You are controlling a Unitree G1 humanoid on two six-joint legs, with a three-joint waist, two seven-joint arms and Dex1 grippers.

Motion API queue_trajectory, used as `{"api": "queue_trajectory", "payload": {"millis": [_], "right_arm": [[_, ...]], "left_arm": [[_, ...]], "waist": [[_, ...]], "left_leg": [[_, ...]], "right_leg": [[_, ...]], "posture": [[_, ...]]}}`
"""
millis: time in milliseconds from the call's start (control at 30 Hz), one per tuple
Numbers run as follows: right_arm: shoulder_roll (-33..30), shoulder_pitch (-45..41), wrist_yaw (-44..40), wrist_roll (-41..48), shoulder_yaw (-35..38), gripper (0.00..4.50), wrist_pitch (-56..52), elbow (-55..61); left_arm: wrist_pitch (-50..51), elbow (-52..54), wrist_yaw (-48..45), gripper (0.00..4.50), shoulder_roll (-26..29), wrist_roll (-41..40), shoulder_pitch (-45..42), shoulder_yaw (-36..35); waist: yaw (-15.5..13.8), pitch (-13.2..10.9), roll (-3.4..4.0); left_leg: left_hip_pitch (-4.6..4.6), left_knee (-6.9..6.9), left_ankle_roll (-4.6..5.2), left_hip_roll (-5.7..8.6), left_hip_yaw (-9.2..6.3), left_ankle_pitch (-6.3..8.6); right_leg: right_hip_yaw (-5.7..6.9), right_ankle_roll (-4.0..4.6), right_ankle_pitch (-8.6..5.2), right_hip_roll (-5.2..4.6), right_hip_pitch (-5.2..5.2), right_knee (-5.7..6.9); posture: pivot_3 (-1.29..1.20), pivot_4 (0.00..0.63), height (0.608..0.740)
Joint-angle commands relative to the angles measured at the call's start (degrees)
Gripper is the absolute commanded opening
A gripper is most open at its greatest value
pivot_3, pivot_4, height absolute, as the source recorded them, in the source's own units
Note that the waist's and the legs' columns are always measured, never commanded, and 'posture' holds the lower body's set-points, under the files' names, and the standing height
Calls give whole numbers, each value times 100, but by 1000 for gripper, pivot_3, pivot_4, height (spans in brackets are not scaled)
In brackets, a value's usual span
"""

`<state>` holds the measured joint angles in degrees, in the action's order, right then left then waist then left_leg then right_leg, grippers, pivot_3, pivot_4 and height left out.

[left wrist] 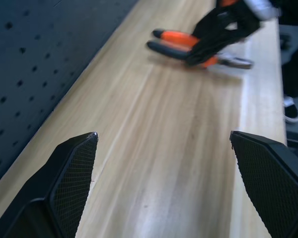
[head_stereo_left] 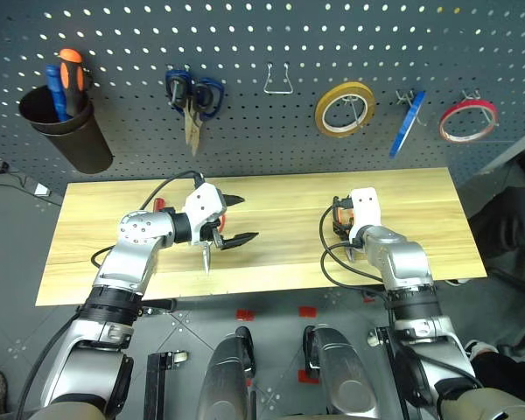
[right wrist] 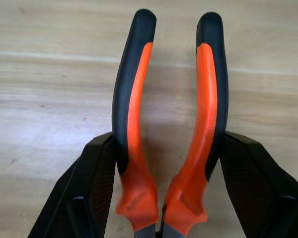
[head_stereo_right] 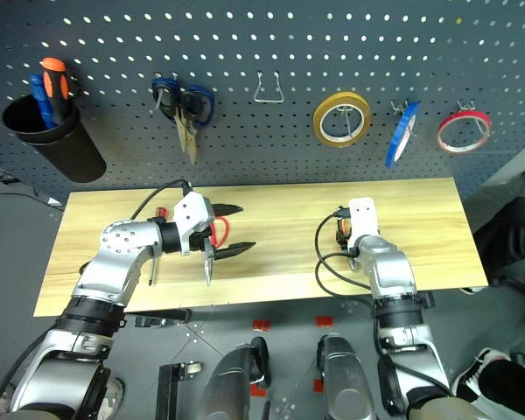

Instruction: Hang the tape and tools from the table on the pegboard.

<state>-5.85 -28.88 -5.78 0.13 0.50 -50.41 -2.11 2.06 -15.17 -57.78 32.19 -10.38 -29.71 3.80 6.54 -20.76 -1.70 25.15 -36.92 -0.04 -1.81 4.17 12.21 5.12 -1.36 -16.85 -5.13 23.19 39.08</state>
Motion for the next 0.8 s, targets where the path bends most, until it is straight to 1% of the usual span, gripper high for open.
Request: {"api": "queue_trajectory", "payload": {"millis": [33,100,200,300,400,533,633,700,800], "right_arm": [[147,531,149,-109,-546,2827,-274,2179],[361,575,293,-105,-584,2827,-204,2744],[481,275,362,-201,-759,2827,267,3142],[722,-671,399,-140,-783,2827,1165,2979],[858,-1603,416,-120,-706,2827,2020,2289],[828,-2822,425,-210,-584,2827,3380,875],[870,-3422,460,-173,-477,2827,4169,-121],[900,-3670,476,-142,-436,2827,4535,-570],[945,-4003,508,-192,-438,2827,5238,-1322]], "left_arm": [[112,974,583,4500,-146,-305,501,-487],[298,1345,950,4500,-262,-409,696,-687],[661,1928,1489,4500,-488,-678,918,-1004],[990,2635,2028,4500,-602,-706,1174,-1187],[1266,2939,2395,4500,-587,-548,1146,-1173],[1671,3197,2775,4500,-631,-440,705,-979],[2029,3297,3028,4500,-741,-453,434,-875],[2241,3322,3152,4500,-770,-436,335,-822],[2274,3210,3341,4500,-870,-323,218,-715]], "waist": [[36,0,0],[78,-1,1],[99,-1,1],[114,-3,0],[123,-3,1],[79,-12,1],[-12,-15,-1],[-44,-17,-2],[-77,-37,3]], "left_leg": [[4,1,0,0,2,0],[5,1,0,-5,1,0],[2,-8,0,-5,-8,0],[-5,-10,2,0,-11,1],[-12,-8,1,1,-7,-2],[-17,-4,-2,-3,-5,-4],[-17,-7,-1,-2,9,-4],[-17,-5,-1,-3,19,-4],[-15,5,0,-6,25,-3]], "right_leg": [[-2,0,0,0,5,-2],[-11,0,0,2,7,-1],[-6,-1,0,3,5,20],[-9,-3,3,2,4,34],[-17,-2,3,4,9,50],[-15,-1,2,9,8,48],[-16,0,3,8,8,42],[-18,0,3,7,9,31],[-18,0,3,6,9,6]], "posture": [[-288,333,740],[-287,335,740],[-281,341,740],[-258,347,740],[-235,357,740],[-195,375,740],[-173,381,740],[-163,384,740],[-156,387,740]]}}
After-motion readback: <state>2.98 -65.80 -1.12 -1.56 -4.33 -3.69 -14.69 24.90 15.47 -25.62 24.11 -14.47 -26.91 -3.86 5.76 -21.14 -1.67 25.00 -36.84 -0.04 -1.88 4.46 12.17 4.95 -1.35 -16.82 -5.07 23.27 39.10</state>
